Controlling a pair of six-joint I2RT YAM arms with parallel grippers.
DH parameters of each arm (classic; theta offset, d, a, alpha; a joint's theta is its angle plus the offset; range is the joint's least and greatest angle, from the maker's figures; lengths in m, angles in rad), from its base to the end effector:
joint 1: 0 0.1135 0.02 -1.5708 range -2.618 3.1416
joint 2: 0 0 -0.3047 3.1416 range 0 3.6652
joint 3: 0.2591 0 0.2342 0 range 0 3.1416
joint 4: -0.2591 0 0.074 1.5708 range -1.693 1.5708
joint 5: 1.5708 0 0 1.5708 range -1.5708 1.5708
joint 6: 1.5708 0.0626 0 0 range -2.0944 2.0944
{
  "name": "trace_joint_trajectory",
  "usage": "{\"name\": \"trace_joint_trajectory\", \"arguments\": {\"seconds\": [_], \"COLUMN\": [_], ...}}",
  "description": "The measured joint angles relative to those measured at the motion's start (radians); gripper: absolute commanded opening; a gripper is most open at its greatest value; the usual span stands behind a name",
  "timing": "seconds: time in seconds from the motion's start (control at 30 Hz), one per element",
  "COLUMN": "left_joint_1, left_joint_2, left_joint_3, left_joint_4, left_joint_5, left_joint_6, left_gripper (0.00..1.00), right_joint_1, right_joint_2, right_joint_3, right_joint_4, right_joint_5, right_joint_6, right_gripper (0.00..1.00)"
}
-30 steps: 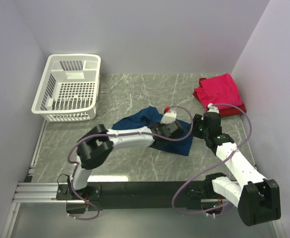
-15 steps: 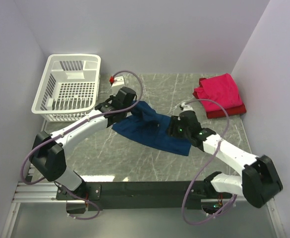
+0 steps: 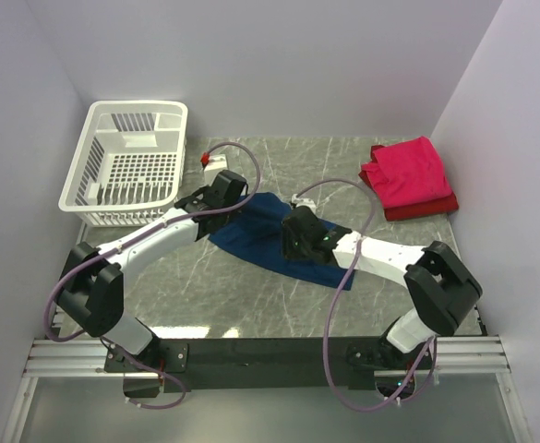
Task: Fold and stack the t-shirts
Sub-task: Flatten the tshirt out
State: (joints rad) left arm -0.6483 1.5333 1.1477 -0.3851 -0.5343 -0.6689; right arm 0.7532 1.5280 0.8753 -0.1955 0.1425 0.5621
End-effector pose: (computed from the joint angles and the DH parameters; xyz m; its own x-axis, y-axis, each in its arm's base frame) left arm 0.2844 -0.1755 0.2994 -0.5773 -0.2322 -0.7828 -0.1651 0.9721 -0.1666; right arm 0.2345 0.2077 0.2261 -0.7873 -0.0150 -0.6164 -0.2233 0.9388 0.2623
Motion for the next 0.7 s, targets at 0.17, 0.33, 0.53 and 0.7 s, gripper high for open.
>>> {"name": "trace_joint_trajectory", "arguments": {"seconds": [0.17, 0.33, 0.53, 0.7], "left_joint_1": [0.008, 0.017, 0.029, 0.053], "left_joint_2": [-0.001, -0.003, -0.021, -0.031], "left_joint_3": [-0.010, -0.016, -0.016, -0.014], "left_joint_4": [0.010, 0.013, 0.021, 0.020], "left_joint_5": [0.012, 0.016, 0.023, 0.032], "left_joint_6": [0.004, 0.010, 0.022, 0.031], "left_gripper": [0.01, 0.01, 0.01, 0.00], "right_joint_1": [0.035, 0.036, 0.036, 0.034], "right_joint_2": [0.022, 0.064, 0.129, 0.133], "right_joint_3": [-0.001, 0.000, 0.026, 0.053], "right_joint_4": [-0.054, -0.058, -0.078, -0.120], "right_joint_5": [0.051, 0.081, 0.123, 0.170], "right_joint_6": [0.024, 0.037, 0.041, 0.037], "right_gripper": [0.52, 0.45, 0.00, 0.00]}}
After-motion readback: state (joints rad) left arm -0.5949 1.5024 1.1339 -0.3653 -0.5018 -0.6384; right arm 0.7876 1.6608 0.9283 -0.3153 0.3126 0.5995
